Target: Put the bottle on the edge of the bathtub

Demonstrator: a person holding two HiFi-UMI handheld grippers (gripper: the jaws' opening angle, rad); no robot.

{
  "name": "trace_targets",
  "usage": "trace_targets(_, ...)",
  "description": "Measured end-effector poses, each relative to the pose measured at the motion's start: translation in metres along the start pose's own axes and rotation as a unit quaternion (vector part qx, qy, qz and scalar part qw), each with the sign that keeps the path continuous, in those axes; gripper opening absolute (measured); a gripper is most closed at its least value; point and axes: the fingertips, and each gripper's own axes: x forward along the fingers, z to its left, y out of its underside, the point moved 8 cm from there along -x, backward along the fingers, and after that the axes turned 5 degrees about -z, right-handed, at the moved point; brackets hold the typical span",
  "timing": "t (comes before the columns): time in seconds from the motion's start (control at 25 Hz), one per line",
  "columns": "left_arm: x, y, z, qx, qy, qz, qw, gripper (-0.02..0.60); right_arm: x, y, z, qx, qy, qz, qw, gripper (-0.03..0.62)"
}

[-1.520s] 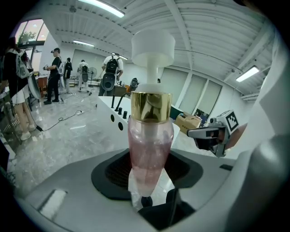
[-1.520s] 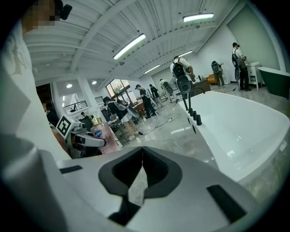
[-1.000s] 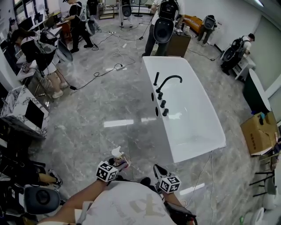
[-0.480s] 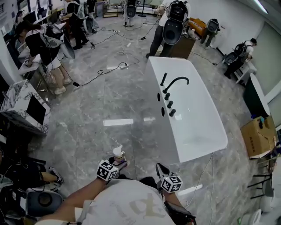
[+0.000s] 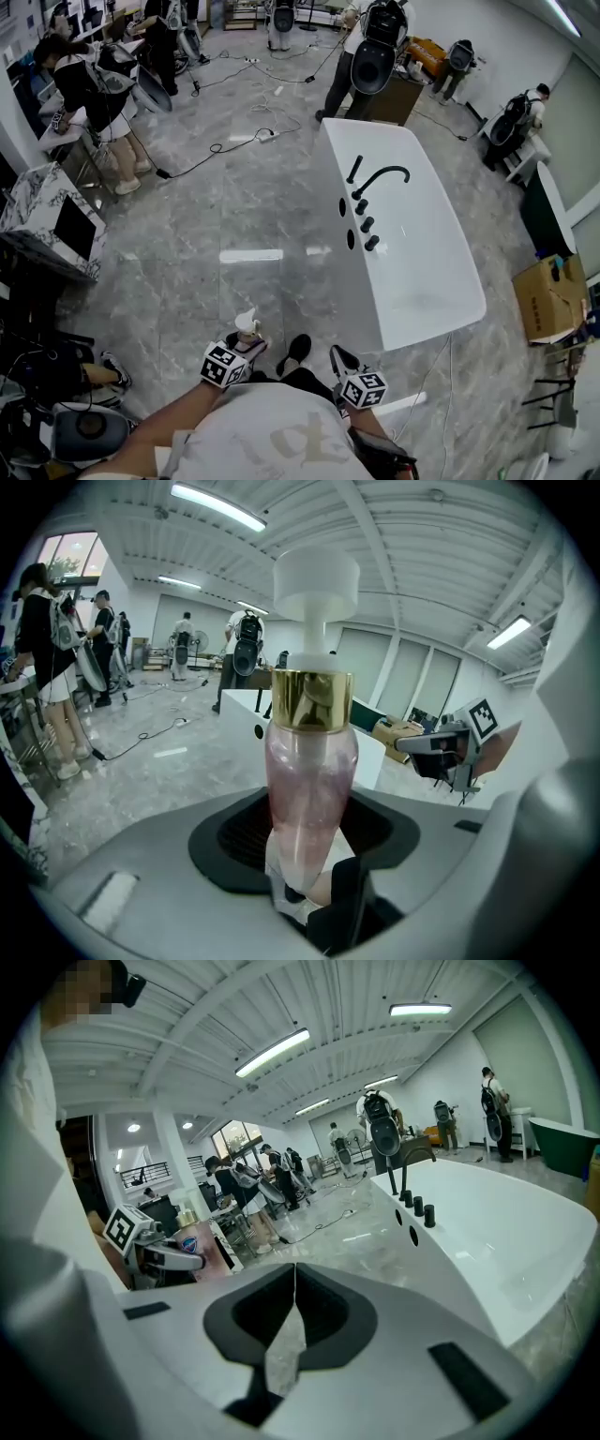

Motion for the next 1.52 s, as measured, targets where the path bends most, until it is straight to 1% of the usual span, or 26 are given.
trace_targets(0.12,0.01,-0.004,0.006,-0.007,-0.005,0.002,1.0,0.218,0.019,-0.003,-0.011,0.001,-0.009,0.009,1.0,0.006)
trace_targets(0.24,0.02,-0.006,0.017,-0.019,-0.018,0.012,0.9996,0.218,0.044,-0.013,-0.019,0.0,-0.029,0.017,0.999,0.006)
trace_targets(0.4,0.043,-0.023,0.03,-0.022,-0.028,0.023,0.9991,0.218,0.072,-0.034,-0.039,-0.007,-0.046,0.025,0.999,0.006)
trace_targets(0.6,0.076,-0.057,0.048,-0.022,-0.031,0.016,0.9992,0.218,0.107,-0.058,-0.067,-0.003,-0.049,0.027,0.998,0.006)
trace_targets(0.88,0.118,-0.098,0.073,-0.024,-0.04,0.01,0.9989,0.218,0.152,-0.082,-0.101,-0.001,-0.066,0.048,0.997,0.006)
trace_targets(1.0,0.129,-0.109,0.08,-0.025,-0.048,0.015,0.9984,0.218,0.171,-0.097,-0.115,-0.004,-0.078,0.053,0.995,0.006)
trace_targets(1.24,0.149,-0.123,0.091,-0.043,-0.07,0.018,0.9965,0.218,0.198,-0.119,-0.14,-0.005,-0.098,0.053,0.994,0.006)
trace_targets(1.36,0.157,-0.13,0.099,-0.044,-0.083,0.011,0.9955,0.218,0.212,-0.126,-0.153,-0.012,-0.107,0.052,0.993,0.006)
trace_targets(1.52,0.17,-0.15,0.107,-0.045,-0.099,-0.002,0.9941,0.218,0.227,-0.153,-0.167,-0.023,-0.114,0.046,0.992,0.006)
